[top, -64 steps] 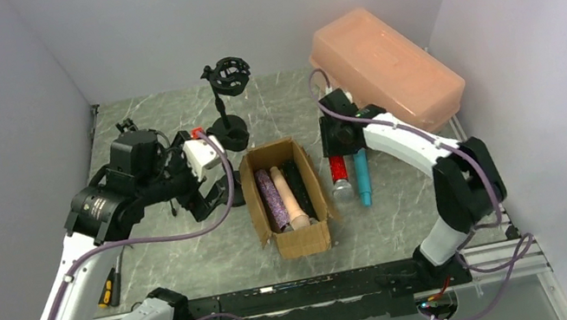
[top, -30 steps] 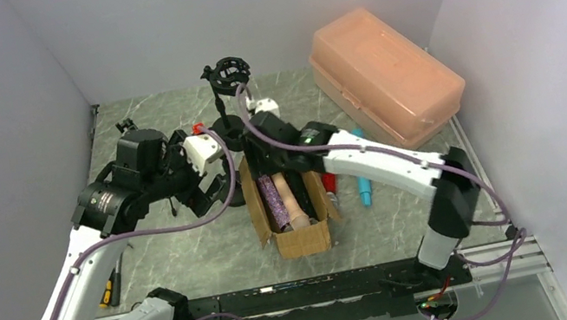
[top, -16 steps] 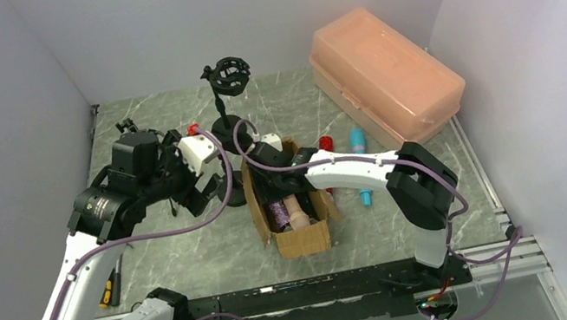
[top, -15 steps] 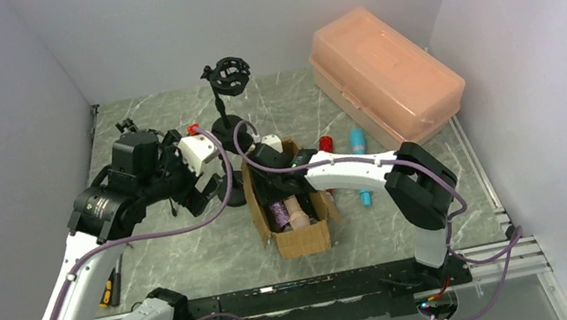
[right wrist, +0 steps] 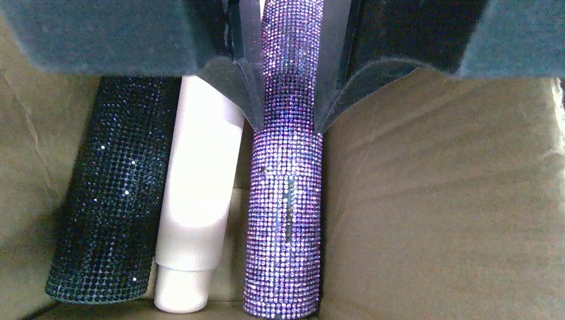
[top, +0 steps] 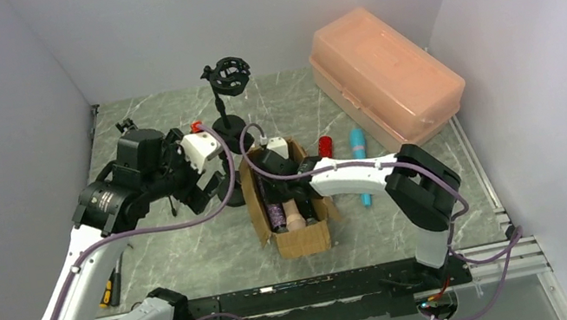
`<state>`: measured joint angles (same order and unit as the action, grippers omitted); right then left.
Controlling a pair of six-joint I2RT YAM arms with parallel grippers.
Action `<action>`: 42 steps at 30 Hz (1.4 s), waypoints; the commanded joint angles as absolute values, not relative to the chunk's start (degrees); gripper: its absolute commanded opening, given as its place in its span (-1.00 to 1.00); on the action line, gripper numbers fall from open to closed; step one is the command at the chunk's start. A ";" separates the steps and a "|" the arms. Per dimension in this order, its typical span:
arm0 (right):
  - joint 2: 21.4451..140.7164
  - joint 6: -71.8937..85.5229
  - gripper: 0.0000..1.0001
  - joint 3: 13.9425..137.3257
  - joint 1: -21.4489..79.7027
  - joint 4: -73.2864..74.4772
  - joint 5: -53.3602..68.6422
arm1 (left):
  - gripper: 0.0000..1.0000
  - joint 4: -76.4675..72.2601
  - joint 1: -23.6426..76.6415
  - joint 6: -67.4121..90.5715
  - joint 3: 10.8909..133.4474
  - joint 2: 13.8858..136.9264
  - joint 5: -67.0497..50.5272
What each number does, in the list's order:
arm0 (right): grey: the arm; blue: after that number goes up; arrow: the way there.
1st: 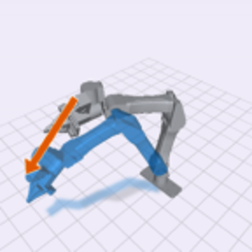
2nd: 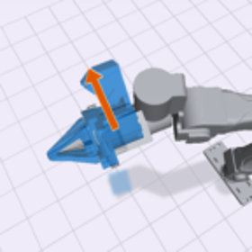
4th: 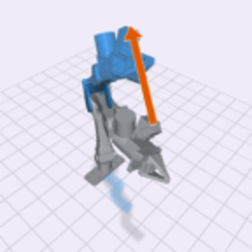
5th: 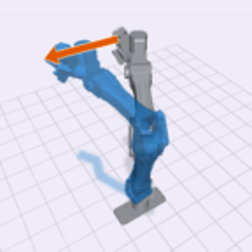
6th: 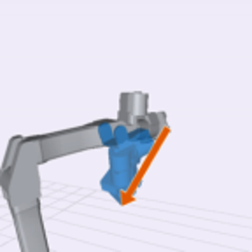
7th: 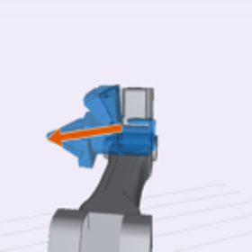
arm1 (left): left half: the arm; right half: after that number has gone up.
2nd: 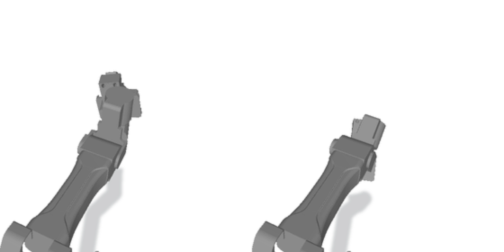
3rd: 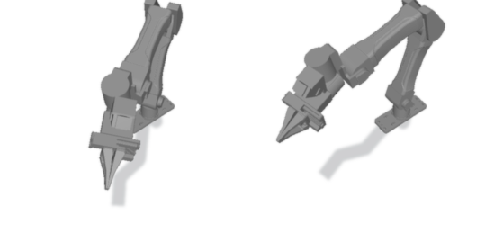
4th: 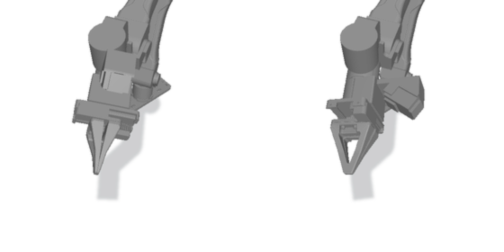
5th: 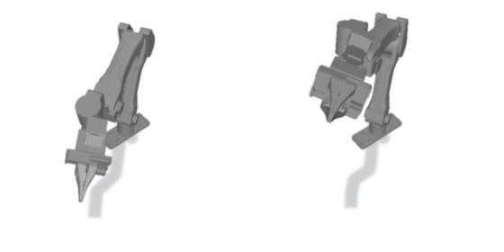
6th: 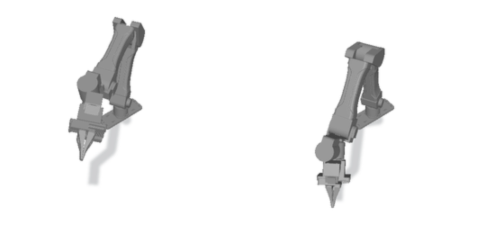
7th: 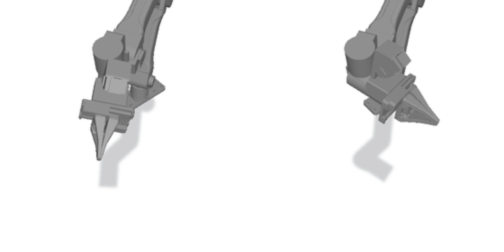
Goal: Attach the microphones to the stand
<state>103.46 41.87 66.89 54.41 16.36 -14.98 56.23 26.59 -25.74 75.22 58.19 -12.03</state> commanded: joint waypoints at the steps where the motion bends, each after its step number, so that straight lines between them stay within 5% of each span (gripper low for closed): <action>1: 98.51 41.94 -0.91 64.48 54.54 18.34 -15.74 | 0.99 55.42 26.41 -24.80 77.24 58.89 -10.99; 16: 82.36 37.37 -1.00 72.18 51.32 27.09 -14.71 | 0.99 54.77 26.45 -24.87 76.30 59.27 -9.78; 25: 92.05 41.82 -0.17 70.03 53.31 31.87 -20.46 | 0.99 52.50 26.46 -20.76 72.63 60.13 -14.69; 29: 86.50 40.19 0.17 71.05 53.35 33.82 -28.03 | 0.99 51.48 26.47 -17.87 71.22 63.57 -19.67; 35: 81.16 33.55 0.25 76.16 51.44 36.30 -32.49 | 0.86 44.00 27.31 -12.94 67.58 66.84 -22.06; 42: 87.19 28.15 0.21 71.72 41.92 32.12 -17.88 | 0.88 41.69 28.41 -11.83 65.19 67.32 -21.90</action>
